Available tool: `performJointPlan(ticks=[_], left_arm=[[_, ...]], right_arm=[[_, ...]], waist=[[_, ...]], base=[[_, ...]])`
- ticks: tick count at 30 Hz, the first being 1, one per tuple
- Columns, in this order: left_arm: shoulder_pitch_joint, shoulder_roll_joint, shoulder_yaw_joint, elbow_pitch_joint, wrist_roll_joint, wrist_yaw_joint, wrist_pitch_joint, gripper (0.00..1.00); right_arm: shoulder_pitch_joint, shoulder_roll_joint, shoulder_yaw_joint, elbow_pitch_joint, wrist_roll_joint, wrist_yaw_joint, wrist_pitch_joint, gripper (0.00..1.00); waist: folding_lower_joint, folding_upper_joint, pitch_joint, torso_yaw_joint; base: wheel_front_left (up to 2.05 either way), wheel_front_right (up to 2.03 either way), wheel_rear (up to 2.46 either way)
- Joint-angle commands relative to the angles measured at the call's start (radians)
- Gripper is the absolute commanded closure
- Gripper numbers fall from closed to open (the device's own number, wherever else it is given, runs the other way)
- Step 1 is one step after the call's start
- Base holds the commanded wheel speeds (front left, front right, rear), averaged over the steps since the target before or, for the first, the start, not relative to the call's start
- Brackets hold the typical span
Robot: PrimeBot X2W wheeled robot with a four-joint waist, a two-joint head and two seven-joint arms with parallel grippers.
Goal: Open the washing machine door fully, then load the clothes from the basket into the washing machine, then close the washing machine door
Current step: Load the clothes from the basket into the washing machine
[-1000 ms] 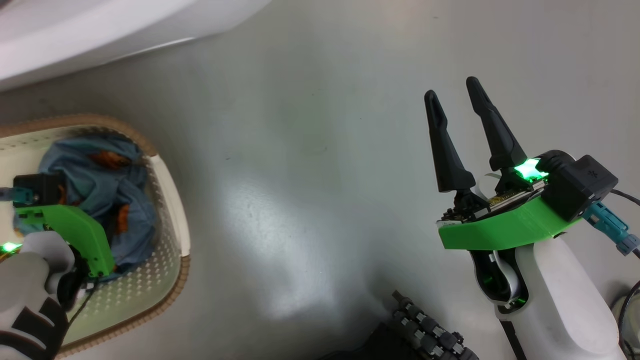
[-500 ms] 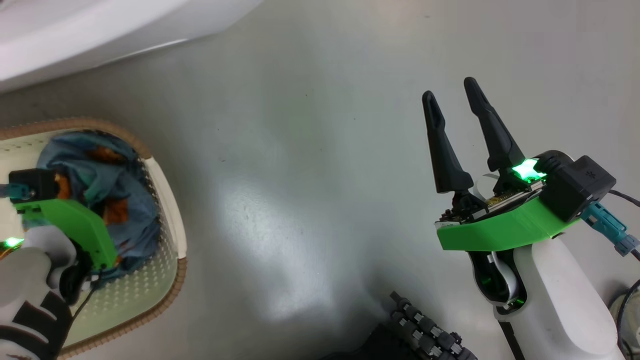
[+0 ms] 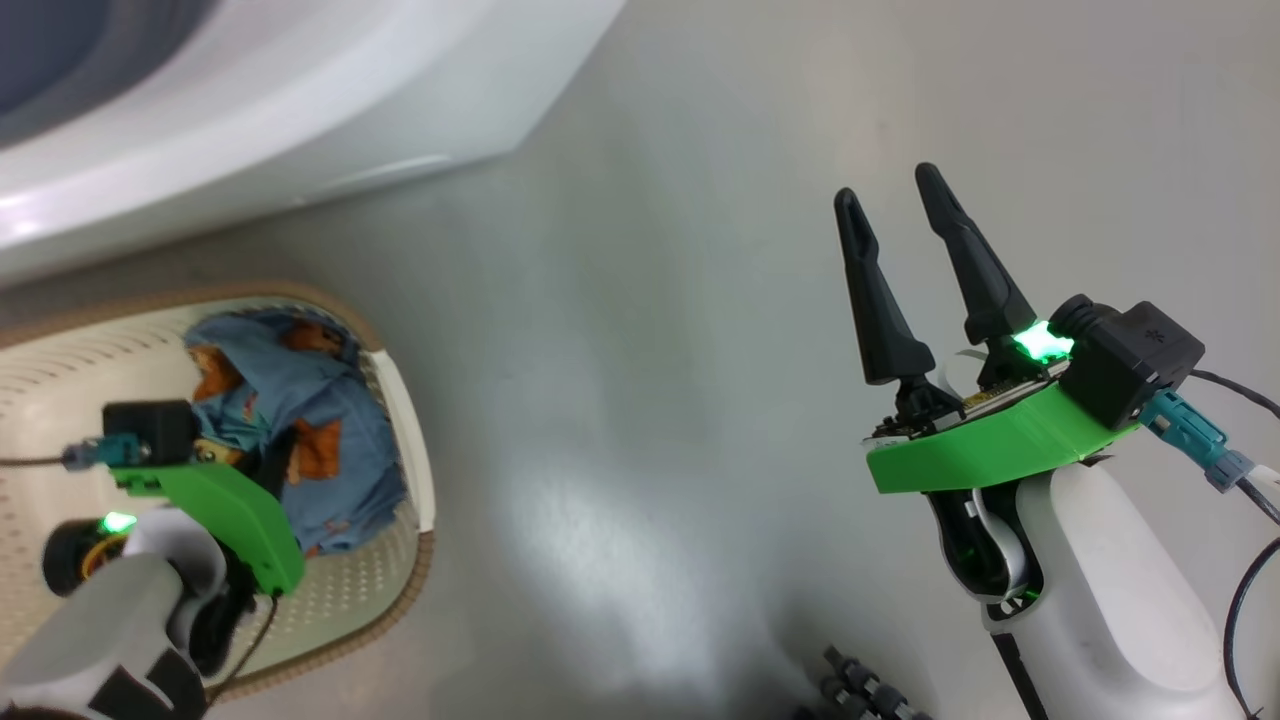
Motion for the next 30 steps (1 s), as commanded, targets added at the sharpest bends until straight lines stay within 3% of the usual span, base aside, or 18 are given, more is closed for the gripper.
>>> performJointPlan(ticks=[1,9,20,30], left_arm=[[0.040,0.032,0.009,-0.027,-0.015,0.001,-0.031,1.00],[0.119,0.031,-0.015,-0.100,-0.087,0.001,-0.128,1.00],[0.210,0.011,-0.003,-0.162,-0.118,0.001,-0.180,1.00],[0.326,-0.024,0.238,-0.284,-0.002,0.003,-0.183,1.00]], right_arm=[[0.023,-0.006,0.008,-0.007,-0.007,0.005,-0.008,0.00],[0.054,-0.006,-0.017,0.046,-0.032,0.005,-0.008,0.00],[0.107,-0.006,-0.036,0.105,-0.054,0.005,-0.008,0.00],[0.170,-0.015,-0.060,0.146,-0.062,0.005,-0.008,0.00]], waist=[[0.0000,0.0000,-0.092,0.047],[0.0000,0.0000,-0.258,0.096],[0.0000,0.0000,-0.457,0.158],[0.0000,0.0000,-0.608,0.230]], base=[[0.00,0.00,0.00],[0.00,0.00,0.00],[0.00,0.00,0.00],[0.00,0.00,0.00]])
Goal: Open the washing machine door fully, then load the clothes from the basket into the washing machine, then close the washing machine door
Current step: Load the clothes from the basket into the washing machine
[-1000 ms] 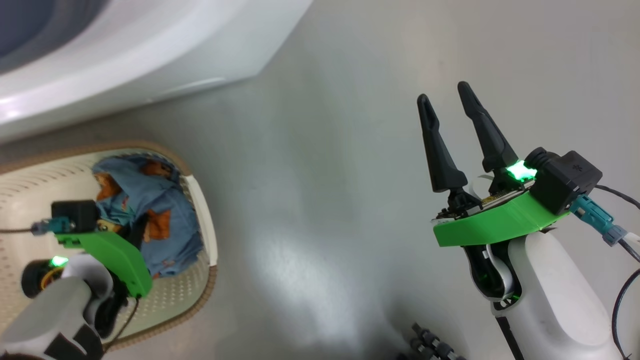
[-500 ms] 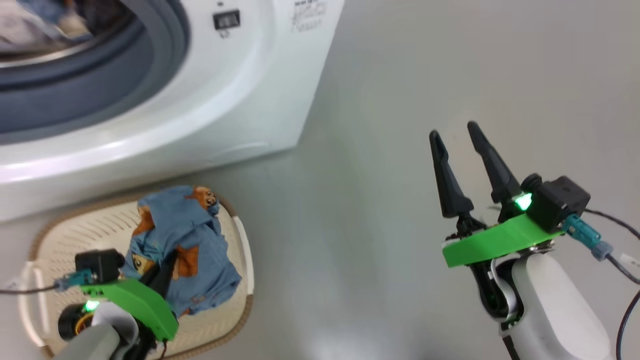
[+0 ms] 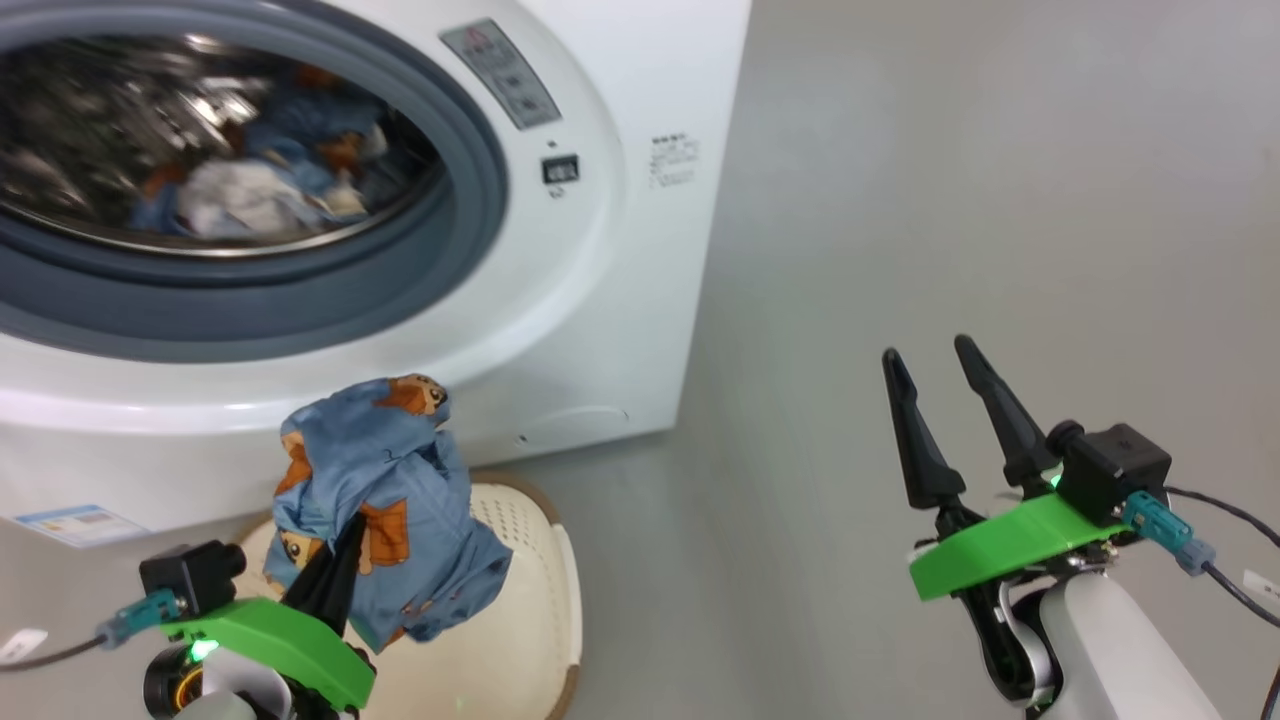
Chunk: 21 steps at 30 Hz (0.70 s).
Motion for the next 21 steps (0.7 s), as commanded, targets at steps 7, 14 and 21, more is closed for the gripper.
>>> performJointPlan(ticks=[7,14,21], left_arm=[[0.137,-0.007,0.252,-0.229,0.173,0.048,-0.013,1.00],[0.233,-0.021,0.371,-0.433,0.327,0.116,-0.013,1.00],[0.295,-0.025,0.425,-0.534,0.426,0.171,-0.013,1.00]], right_arm=[[0.050,-0.037,0.020,-0.012,0.032,0.005,-0.008,0.00],[0.079,-0.063,0.016,-0.016,0.051,0.005,-0.008,0.00],[0.089,-0.080,0.023,-0.016,0.060,0.005,-0.008,0.00]], waist=[[0.0000,0.0000,-0.169,0.103],[0.0000,0.0000,-0.204,0.118],[0.0000,0.0000,-0.219,0.118]], base=[[0.00,0.00,0.00],[0.00,0.00,0.00],[0.00,0.00,0.00]])
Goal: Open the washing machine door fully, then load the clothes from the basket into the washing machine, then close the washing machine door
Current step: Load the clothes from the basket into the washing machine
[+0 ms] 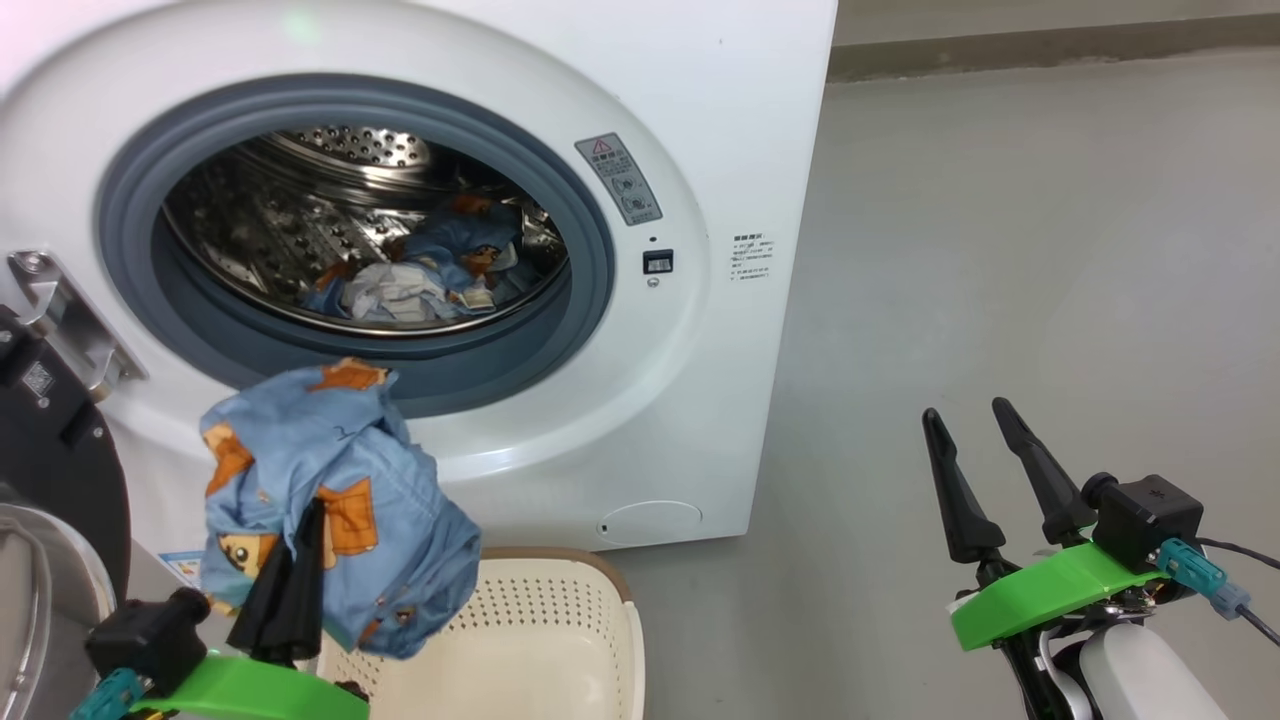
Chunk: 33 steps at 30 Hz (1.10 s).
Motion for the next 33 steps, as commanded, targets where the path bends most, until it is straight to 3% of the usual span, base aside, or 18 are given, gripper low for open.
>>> performJointPlan(ticks=[1,20,33], left_arm=[[-0.021,0.022,0.049,-0.037,0.019,0.007,-0.011,1.00],[-0.041,0.014,0.076,-0.047,0.066,0.008,-0.008,1.00],[-0.285,0.036,0.098,0.136,0.046,-0.060,0.002,1.00]], right_arm=[[-0.006,-0.009,0.023,-0.025,0.005,0.005,-0.008,0.00],[-0.016,-0.008,0.025,-0.022,-0.008,0.005,-0.008,0.00],[-0.048,0.031,0.027,-0.050,-0.043,0.005,-0.008,0.00]], waist=[[0.0001,-0.0001,-0.001,-0.001],[0.0001,-0.0001,0.029,-0.013],[0.0001,-0.0001,0.172,-0.081]], base=[[0.00,0.00,0.00],[0.00,0.00,0.00],[0.00,0.00,0.00]])
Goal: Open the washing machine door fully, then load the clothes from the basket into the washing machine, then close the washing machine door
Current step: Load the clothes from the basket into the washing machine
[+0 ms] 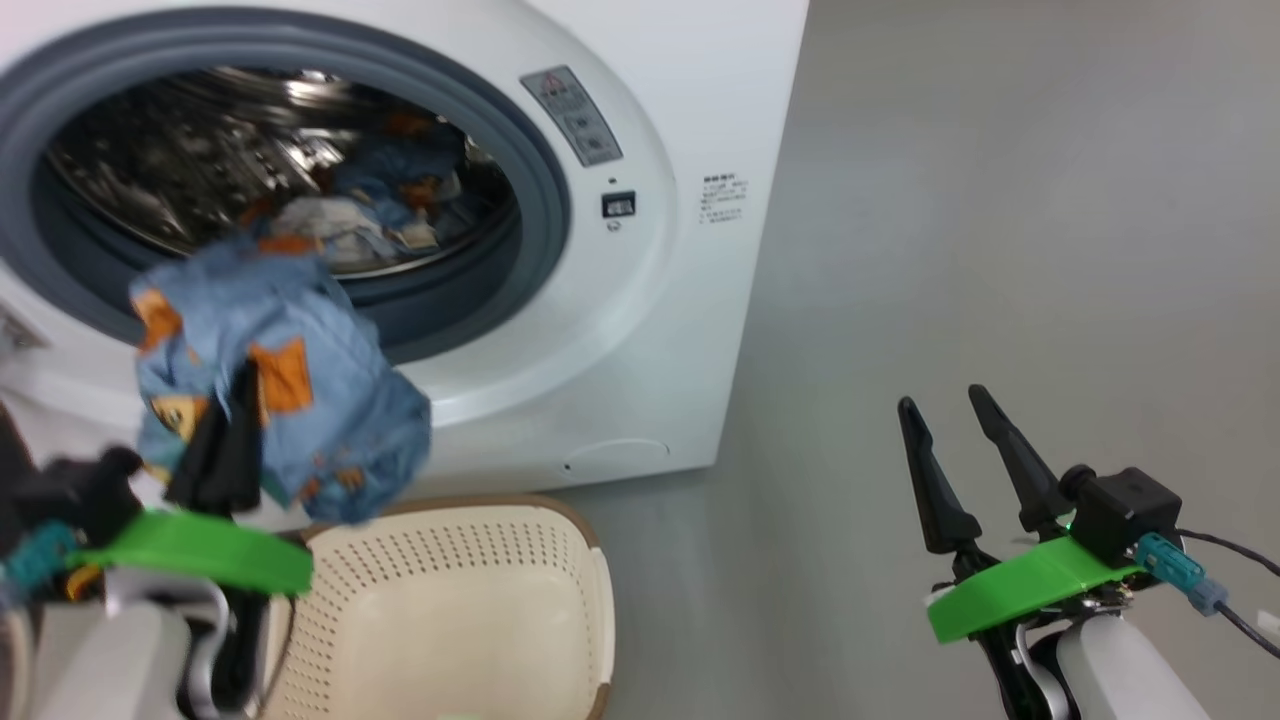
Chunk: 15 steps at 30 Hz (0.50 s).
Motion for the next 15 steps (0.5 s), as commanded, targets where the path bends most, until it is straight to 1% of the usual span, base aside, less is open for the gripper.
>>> performJointPlan(ticks=[1,13,15], left_arm=[[-0.089,0.035,0.047,0.015,-0.003,-0.015,-0.003,1.00],[-0.448,0.062,0.062,0.302,0.008,-0.072,-0.007,1.00],[-0.476,0.067,0.064,0.324,0.009,-0.077,-0.007,1.00]], right_arm=[[-0.043,0.004,0.022,-0.033,-0.016,0.005,-0.008,0.00],[-0.088,0.045,0.025,-0.082,-0.053,0.005,-0.008,0.00],[-0.090,0.046,0.023,-0.087,-0.054,0.005,-0.008,0.00]], waist=[[0.0000,-0.0001,0.066,-0.040],[0.0000,-0.0001,0.263,-0.135],[0.0000,-0.0001,0.280,-0.144]], base=[[0.00,0.00,0.00],[0.00,0.00,0.00],[0.00,0.00,0.00]])
